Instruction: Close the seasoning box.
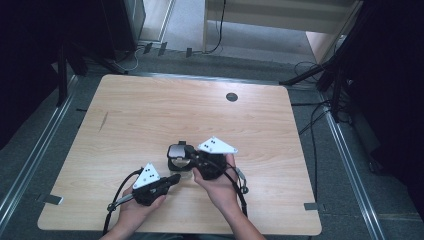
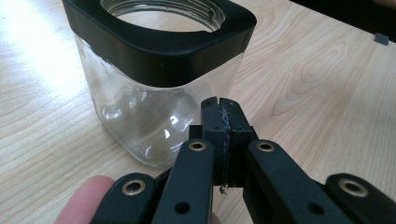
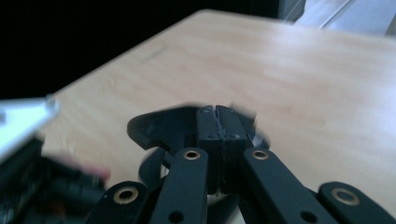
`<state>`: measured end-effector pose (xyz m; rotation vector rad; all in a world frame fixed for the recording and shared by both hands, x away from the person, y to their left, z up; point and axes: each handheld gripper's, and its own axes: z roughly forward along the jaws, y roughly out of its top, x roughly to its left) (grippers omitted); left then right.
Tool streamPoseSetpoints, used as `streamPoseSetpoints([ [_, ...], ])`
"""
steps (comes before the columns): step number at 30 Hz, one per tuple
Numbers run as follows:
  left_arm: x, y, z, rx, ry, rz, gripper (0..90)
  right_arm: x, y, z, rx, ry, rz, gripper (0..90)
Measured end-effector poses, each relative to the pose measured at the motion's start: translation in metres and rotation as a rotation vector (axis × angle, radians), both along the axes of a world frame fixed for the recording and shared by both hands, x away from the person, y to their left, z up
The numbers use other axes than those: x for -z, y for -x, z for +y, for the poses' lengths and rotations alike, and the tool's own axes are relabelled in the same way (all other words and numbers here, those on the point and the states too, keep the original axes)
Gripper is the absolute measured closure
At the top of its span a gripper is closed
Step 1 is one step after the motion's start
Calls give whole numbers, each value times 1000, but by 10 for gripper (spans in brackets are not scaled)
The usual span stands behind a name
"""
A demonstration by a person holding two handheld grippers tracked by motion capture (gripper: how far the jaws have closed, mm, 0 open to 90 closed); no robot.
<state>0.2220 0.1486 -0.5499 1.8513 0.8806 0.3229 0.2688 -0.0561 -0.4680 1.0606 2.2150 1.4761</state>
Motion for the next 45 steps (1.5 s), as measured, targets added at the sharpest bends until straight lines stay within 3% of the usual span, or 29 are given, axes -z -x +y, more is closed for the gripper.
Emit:
streamPoseSetpoints([
  [2,0,0,0,-6,6,6,900,16,7,1,-6,50,26,900],
  [3,0,0,0,-6,7,7,900,19,8,0,-7,34,4,900],
  [7,0,0,1,-10,3,-1,900,17,10,-3,11,28,-4,885],
  [9,0,3,5,-25,16,-23,900,12,11,-7,27,-2,-31,836],
  [10,-2,6,12,-25,45,-22,878,8,13,-14,54,-4,-71,779],
  [13,-4,9,24,-23,69,-32,834,6,13,-24,77,-18,-102,657],
  [14,-5,11,34,-56,36,-68,763,6,11,-37,93,-39,-118,523],
  [15,-5,11,34,-56,36,-68,715,6,11,-37,93,-39,-118,523],
  [16,-5,11,40,-66,44,-68,715,7,10,-44,116,-37,-112,468],
  [18,-5,11,52,-79,64,-49,588,9,9,-59,159,-45,-104,366],
  [19,-5,13,64,-129,55,-43,459,11,8,-74,201,-50,-104,324],
  [21,-5,13,70,-157,54,-38,408,13,8,-82,212,-57,-100,284],
  [22,-6,13,81,-220,23,-35,293,16,9,-98,203,-73,-95,235],
  [23,-6,13,81,-220,23,-35,259,18,10,-105,201,-79,-94,212],
  [26,-7,12,98,-308,-8,-31,182,24,11,-119,219,-68,-86,201],
  [29,-8,13,116,-378,-5,-33,141,32,15,-138,267,-38,-80,202],
  [33,-7,16,140,-411,-13,-33,135,45,24,-173,332,-10,-67,203],
  [34,-6,17,152,-439,-15,-12,135,48,25,-181,348,-11,-63,204],
  [35,-6,17,152,-439,-15,-12,136,50,28,-188,365,-9,-57,208],
  [39,-6,25,177,-485,-65,-56,136,53,35,-207,404,3,-50,214],
  [41,-5,29,192,-514,-70,-47,137,54,40,-219,418,8,-48,217],
  [44,-3,34,210,-550,-47,-39,143,55,47,-237,441,6,-43,223],
  [45,-3,36,215,-552,-11,-33,146,56,50,-242,448,7,-45,223],
])
